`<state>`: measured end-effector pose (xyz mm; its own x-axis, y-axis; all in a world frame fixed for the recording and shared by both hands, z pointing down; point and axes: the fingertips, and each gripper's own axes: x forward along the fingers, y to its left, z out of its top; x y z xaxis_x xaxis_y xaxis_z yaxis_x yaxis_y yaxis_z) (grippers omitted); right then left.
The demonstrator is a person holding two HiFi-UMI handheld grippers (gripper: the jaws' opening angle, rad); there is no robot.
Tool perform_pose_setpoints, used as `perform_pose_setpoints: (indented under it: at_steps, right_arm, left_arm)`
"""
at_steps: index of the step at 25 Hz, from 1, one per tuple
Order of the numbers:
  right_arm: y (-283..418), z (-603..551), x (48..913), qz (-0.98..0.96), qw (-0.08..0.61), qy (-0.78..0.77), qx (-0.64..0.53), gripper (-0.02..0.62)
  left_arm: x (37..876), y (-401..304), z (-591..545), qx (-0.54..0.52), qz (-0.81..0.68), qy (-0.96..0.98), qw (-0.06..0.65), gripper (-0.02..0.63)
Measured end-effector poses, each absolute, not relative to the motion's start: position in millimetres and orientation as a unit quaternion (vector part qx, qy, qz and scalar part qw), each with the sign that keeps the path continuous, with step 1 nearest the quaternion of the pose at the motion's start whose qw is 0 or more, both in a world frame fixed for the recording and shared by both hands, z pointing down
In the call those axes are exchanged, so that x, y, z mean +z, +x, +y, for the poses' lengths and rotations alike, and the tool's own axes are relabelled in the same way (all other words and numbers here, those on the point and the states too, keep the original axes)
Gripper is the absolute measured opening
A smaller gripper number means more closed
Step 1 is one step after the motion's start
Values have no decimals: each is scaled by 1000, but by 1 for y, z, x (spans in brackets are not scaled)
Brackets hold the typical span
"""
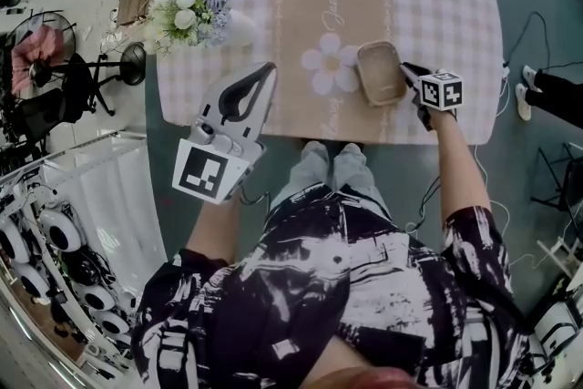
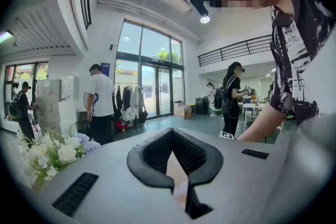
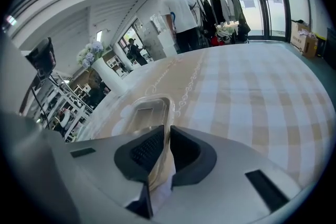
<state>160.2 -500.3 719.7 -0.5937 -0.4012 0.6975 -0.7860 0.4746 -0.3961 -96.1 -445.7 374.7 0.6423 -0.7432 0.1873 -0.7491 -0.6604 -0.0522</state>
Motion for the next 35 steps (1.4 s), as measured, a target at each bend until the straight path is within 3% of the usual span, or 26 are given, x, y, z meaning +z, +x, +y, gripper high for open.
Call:
perform_pose_setpoints:
  at_steps: [18, 35]
  right_arm:
    - [163, -508, 669, -833, 192, 392, 340, 20]
    - [144, -498, 298, -888, -10, 459, -29, 20]
  left_arm:
    - [374, -101, -449, 104, -408, 907, 8, 0]
    - [321, -93, -463, 67, -398, 914, -41, 0]
